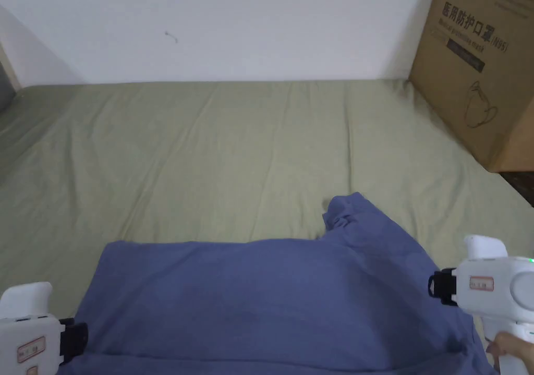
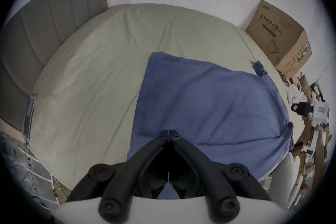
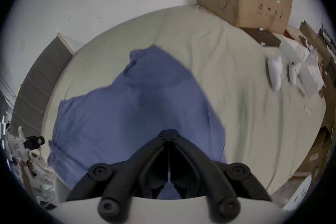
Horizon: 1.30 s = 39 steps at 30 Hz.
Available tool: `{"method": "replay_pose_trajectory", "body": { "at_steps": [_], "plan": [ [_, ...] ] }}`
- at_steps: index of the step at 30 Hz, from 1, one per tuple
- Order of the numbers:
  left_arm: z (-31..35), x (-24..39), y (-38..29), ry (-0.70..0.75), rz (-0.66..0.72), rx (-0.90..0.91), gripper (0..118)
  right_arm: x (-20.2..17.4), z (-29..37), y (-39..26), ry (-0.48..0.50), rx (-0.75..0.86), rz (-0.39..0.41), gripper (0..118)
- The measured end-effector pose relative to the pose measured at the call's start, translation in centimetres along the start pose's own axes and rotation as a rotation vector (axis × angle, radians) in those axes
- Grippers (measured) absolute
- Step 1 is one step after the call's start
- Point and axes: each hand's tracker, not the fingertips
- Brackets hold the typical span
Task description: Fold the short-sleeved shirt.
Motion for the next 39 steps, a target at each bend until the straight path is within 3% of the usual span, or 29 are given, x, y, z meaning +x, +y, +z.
{"method": "replay_pose_trajectory", "body": {
  "at_steps": [1,2,3,4,11,12,13,14,15,17,18,19,23,29,30,33,34,39],
  "plan": [
    [-0.4,-0.1,0.6,-0.002,0.000,0.003,0,0.0,-0.8,1.5,-0.027,0.005,0.005,14],
    [-0.8,0.0,1.2,-0.003,-0.001,0.005,0,0.2,-1.9,2.9,-0.025,-0.001,0.010,40],
    [-1.3,0.1,1.7,-0.010,0.003,-0.003,0,0.4,-3.4,4.5,-0.022,-0.021,0.010,75],
    [-1.6,0.3,2.2,-0.011,0.000,0.000,0,0.7,-4.8,5.7,-0.010,-0.051,0.005,78],
    [-4.8,0.3,3.8,-0.018,-0.005,-0.038,0,1.2,-11.9,8.6,-0.068,-0.154,0.059,78],
    [-5.1,0.2,3.8,-0.020,-0.002,-0.043,0,1.4,-12.5,8.5,-0.045,-0.183,0.054,70],
    [-5.4,0.1,3.8,-0.019,0.000,-0.051,0,1.5,-12.9,8.1,-0.025,-0.208,0.060,51],
    [-5.6,0.0,3.7,-0.017,0.002,-0.057,0,1.4,-13.5,7.9,-0.032,-0.233,0.065,45],
    [-5.8,0.0,3.6,-0.015,0.003,-0.061,0,1.1,-13.8,7.6,-0.101,-0.229,0.089,42],
    [-5.6,0.1,3.7,-0.014,0.002,-0.062,0,0.9,-12.8,7.7,-0.052,-0.197,0.085,34],
    [-5.5,0.0,3.6,-0.020,-0.006,-0.053,0,0.8,-12.5,7.8,-0.023,-0.179,0.086,14],
    [-5.5,0.1,3.7,-0.018,-0.014,-0.050,0,0.5,-12.4,7.9,-0.023,-0.183,0.079,4],
    [-5.4,-0.3,4.1,-0.009,-0.018,-0.049,0,-0.8,-11.8,7.9,-0.036,-0.170,0.131,3],
    [-7.2,-0.6,7.0,0.029,-0.021,-0.030,1,-0.6,-10.8,8.4,-0.024,-0.153,0.140,3],
    [-7.8,-0.7,7.9,0.032,-0.025,-0.031,18,-0.5,-10.8,8.4,-0.025,-0.152,0.137,3],
    [-10.5,-0.9,10.9,0.036,-0.015,-0.059,85,-0.2,-10.5,8.3,-0.018,-0.153,0.125,3],
    [-11.4,-1.0,11.9,0.035,0.009,-0.070,89,-0.1,-10.5,8.2,-0.015,-0.155,0.124,3],
    [-15.6,-0.4,14.4,0.072,0.015,-0.098,89,0.0,-10.6,8.2,-0.007,-0.166,0.133,3]
  ]
}}
